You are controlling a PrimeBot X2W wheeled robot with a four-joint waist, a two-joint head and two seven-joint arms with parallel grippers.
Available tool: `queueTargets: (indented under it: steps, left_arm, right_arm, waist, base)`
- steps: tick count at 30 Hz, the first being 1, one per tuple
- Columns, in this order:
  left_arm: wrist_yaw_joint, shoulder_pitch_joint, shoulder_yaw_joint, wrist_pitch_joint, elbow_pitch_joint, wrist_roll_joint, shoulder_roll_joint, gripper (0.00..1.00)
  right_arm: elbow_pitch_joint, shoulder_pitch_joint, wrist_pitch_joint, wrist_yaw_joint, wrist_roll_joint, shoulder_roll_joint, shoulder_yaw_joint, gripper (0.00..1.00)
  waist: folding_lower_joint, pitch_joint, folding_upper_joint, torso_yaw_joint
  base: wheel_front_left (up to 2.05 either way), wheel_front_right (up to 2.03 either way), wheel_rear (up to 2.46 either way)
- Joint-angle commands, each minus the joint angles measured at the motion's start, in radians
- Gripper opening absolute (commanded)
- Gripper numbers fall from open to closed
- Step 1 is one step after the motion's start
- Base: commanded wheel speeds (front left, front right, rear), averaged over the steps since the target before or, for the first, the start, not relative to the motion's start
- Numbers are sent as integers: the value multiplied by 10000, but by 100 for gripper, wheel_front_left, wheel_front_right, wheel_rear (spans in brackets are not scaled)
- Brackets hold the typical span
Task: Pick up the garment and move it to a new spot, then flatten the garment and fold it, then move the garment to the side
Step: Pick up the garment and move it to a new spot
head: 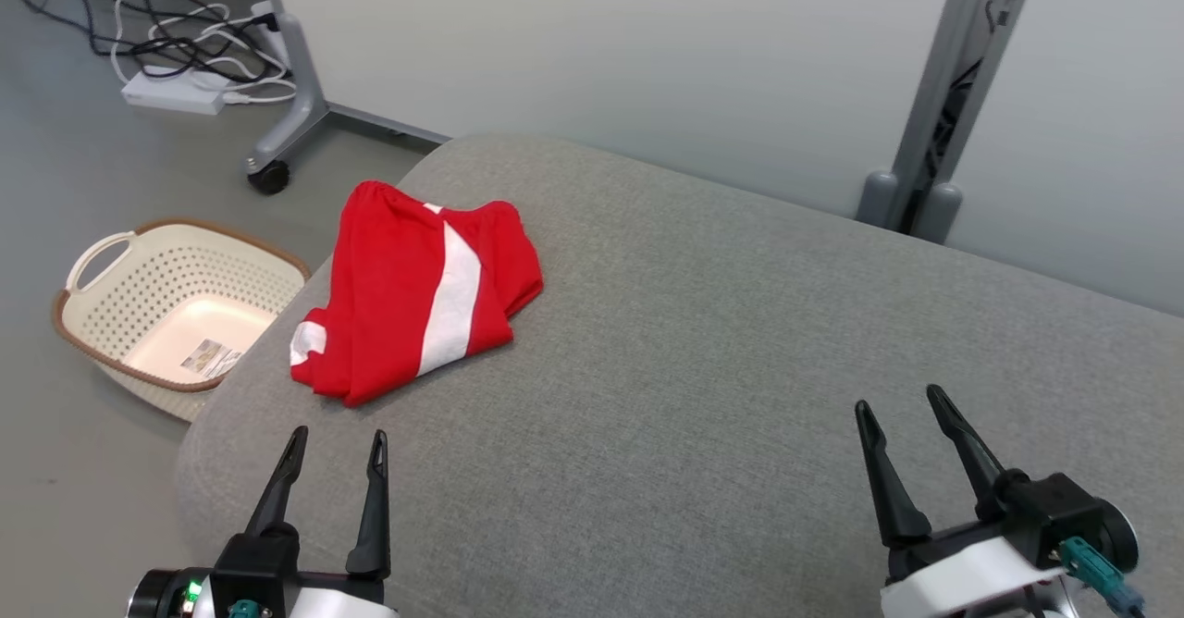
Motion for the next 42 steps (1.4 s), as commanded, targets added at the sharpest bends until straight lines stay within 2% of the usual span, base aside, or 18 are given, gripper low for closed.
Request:
queueTargets:
  steps: [1,12,22,37,39,42]
  left_arm:
    - [140,80,94,11,-139,-63,13,100]
    - [864,315,320,11,-736,-453,29,100]
    - [1065,338,150,11,-774,-521,28,100]
    - [699,-54,428,11,-542,-442,30,100]
    - [545,-275,572,11,-516,-342,28,100]
    - [48,-717,811,11,-253,-347,144,100]
  right_arm:
    - [77,-284,-6,-7,-24,-61,165,100]
    - [646,-1329,-6,-7,217,-260,1340,100]
    - [748,-1376,-6,-7,406,-408,1411,100]
    - [302,-783,-6,-7,300,-376,1082,100]
    - [193,-575,-6,-7,254,-382,934,100]
    - [31,-287,-8,-7,156,-387,683,100]
  waist:
    - [0,309,0,435]
    - [0,699,0,685]
    - [0,651,0,644]
    - [0,520,0,559]
    - [0,513,0,556]
    - [0,512,0,553]
  base:
    - [0,0,0]
    - [-2,-2,-2]
    - [-7,-7,-7]
    - [0,0,0]
    - [0,0,0]
    - [0,0,0]
